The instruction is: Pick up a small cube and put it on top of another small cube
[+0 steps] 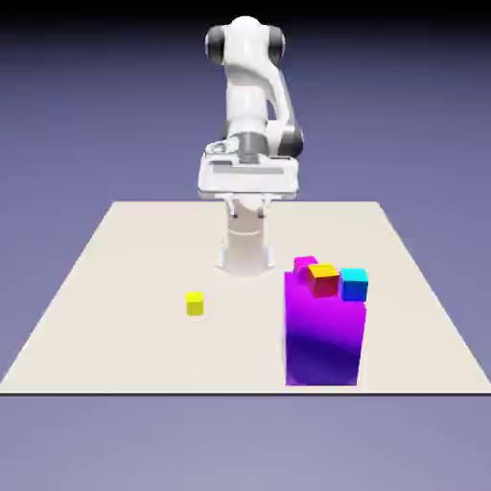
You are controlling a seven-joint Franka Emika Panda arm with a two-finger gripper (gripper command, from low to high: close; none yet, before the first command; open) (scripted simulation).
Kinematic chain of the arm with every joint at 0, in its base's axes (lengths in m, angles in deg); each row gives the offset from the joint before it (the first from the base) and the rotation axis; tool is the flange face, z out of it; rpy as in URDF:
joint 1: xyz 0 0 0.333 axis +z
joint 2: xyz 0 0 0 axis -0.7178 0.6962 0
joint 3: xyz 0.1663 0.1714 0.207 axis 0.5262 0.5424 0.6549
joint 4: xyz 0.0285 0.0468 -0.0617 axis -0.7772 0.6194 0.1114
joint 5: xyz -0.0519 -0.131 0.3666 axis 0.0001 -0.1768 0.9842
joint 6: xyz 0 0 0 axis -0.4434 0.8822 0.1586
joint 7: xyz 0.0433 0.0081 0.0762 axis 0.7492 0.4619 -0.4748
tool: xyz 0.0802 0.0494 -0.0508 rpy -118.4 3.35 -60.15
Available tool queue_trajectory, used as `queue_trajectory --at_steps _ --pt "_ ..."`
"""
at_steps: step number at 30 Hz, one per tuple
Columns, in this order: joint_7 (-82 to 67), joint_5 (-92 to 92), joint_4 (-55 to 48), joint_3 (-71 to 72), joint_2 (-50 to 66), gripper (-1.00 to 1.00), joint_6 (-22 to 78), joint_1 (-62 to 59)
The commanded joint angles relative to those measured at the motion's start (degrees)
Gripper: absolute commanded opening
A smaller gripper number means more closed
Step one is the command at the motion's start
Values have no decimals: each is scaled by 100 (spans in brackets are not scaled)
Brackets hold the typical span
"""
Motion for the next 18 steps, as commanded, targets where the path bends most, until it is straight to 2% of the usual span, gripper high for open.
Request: queue_trajectory --at_steps 1,18 --pt "83 163 -27 -139 208 0 242 -95" --pt "1431 2832 -471 -2410 3603 0 4196 -1654"
